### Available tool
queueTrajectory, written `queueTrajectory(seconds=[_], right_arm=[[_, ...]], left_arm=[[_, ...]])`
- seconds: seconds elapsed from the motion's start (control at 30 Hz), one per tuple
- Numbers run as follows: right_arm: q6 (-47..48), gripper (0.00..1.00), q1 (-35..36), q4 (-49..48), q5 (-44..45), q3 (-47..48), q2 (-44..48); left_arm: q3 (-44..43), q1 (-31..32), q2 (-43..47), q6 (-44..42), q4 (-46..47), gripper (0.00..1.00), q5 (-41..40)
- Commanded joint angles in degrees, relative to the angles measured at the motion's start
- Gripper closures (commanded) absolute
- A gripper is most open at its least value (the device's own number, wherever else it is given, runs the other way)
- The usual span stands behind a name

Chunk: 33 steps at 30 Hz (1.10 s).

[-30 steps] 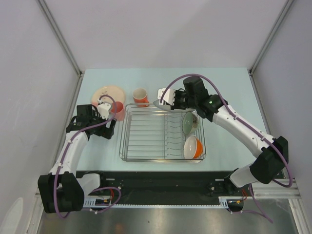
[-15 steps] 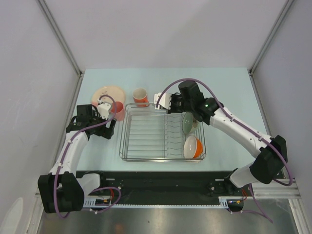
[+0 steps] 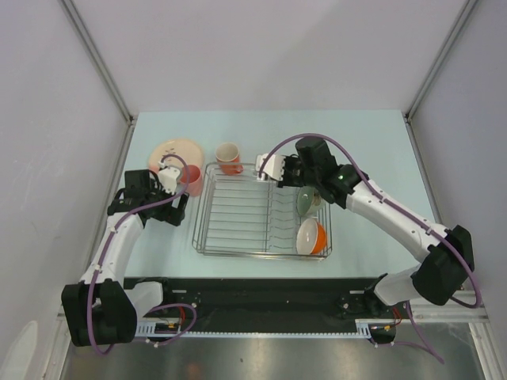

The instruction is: Load the mixed dishes into the dish rack

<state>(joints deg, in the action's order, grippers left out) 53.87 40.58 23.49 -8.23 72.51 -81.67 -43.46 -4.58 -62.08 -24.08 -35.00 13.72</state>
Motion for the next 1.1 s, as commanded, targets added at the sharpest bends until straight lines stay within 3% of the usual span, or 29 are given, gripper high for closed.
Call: queueTrajectory(seconds=[0.0, 0.4, 0.5, 0.83, 0.9, 1.07], right_arm=[[-6.0, 1.00, -3.2, 8.6, 1.5, -3.0, 1.9], [-6.8, 1.00, -7.9, 5.0, -5.7, -2.2, 2.0], [-7.5, 0.91, -6.9, 3.8, -5.0, -2.2, 0.5], [-7.5, 0.84, -1.6, 1.1, -1.4, -2.2, 0.5], [-7.3, 0.71, -1.2, 2.2, -1.4, -2.2, 1.1], [-7.9, 0.65, 0.2, 4.4, -1.5, -2.2, 3.8]], left_arm=[[-1.2, -0.4, 0.3, -0.4, 1.0, 0.02, 0.7], [-2.1, -0.4, 0.6, -0.1, 0.4, 0.02, 0.8], [-2.1, -0.4, 0.7, -0.1, 0.5, 0.02, 0.6], [-1.8, -0.4, 0.4, 0.0, 0.7, 0.02, 0.3], [-1.8, -0.4, 0.2, 0.0, 0.8, 0.02, 0.3], [-1.8, -0.3, -0.3, 0.2, 1.1, 0.02, 0.5]])
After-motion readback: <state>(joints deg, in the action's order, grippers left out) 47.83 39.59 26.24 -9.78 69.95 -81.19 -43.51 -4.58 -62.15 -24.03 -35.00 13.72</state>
